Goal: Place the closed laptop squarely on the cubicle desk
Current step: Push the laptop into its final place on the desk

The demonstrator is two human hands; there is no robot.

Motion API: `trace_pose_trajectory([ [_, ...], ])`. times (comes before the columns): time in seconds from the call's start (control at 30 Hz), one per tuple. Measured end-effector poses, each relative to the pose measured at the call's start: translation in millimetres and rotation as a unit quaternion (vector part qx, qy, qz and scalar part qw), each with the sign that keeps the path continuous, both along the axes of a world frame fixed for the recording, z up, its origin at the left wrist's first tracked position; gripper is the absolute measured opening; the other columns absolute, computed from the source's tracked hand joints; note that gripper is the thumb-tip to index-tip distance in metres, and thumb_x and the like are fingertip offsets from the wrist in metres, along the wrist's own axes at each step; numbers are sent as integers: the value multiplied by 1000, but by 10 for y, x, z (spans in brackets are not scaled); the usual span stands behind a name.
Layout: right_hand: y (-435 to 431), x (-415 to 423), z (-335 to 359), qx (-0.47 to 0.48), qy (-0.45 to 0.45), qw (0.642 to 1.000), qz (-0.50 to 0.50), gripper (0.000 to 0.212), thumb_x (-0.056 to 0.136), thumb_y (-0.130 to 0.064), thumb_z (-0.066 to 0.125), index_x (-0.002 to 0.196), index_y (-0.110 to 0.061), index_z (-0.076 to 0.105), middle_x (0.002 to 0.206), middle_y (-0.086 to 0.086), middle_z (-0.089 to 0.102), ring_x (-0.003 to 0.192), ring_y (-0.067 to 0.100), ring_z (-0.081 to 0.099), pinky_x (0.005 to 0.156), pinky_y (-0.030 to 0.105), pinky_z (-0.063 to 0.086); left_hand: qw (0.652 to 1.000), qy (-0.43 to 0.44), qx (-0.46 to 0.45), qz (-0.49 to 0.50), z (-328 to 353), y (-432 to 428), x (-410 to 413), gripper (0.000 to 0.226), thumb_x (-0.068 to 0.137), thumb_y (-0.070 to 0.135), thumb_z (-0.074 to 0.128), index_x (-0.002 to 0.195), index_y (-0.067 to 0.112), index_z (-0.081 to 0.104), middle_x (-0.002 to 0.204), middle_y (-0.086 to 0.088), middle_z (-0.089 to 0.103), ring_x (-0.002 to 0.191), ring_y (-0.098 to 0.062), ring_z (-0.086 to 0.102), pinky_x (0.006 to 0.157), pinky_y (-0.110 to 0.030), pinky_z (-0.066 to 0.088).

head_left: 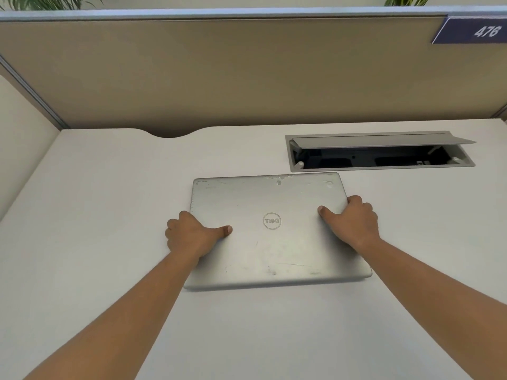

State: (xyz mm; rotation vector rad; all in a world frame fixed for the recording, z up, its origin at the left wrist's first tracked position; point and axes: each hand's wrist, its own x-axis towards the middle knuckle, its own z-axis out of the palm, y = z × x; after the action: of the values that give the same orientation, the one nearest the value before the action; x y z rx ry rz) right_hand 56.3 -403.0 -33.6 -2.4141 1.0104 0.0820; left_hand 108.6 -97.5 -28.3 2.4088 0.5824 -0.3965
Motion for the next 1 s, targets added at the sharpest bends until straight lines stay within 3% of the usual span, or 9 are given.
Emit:
trace_pose_trajectory([
  [0.13,153,-15,-1,-156,-92,976,118,78,80,-52,63,139,-8,38,138,16,47,126,37,42,99,47,39,986,-114,95,-82,-49,-117,-138,95,64,62,74,133,8,39,135,-16,41,125,-36,41,99,-45,38],
  [0.27,366,25,-58,-125,-128,955,236,73,88,-46,56,146,-10,33,155,9,35,145,26,25,115,45,27,952,-204,117,-196,-135,-302,-221,83,85,63,51,144,8,32,158,-15,22,146,-30,20,115,-46,22],
  [0.43,475,8,-203,-82,-112,948,285,70,94,-50,41,152,-15,23,163,0,18,150,13,6,118,33,18,929,-226,88,-280,-238,-460,-220,70,94,55,35,148,10,27,164,-8,13,151,-22,7,122,-39,12],
  [0.6,490,-30,-285,-144,-80,929,332,69,96,-51,26,153,-13,18,163,4,15,150,16,8,122,32,6,919,-220,117,-304,-382,-455,-262,72,96,54,25,153,11,16,165,-4,9,151,-18,3,123,-34,3],
  [1.0,478,-2,-307,-147,-84,927,335,71,94,-51,28,153,-11,21,162,7,19,150,18,11,122,33,8,915,-221,155,-299,-409,-480,-305,71,96,52,24,153,9,17,164,-5,13,151,-19,7,123,-35,5],
])
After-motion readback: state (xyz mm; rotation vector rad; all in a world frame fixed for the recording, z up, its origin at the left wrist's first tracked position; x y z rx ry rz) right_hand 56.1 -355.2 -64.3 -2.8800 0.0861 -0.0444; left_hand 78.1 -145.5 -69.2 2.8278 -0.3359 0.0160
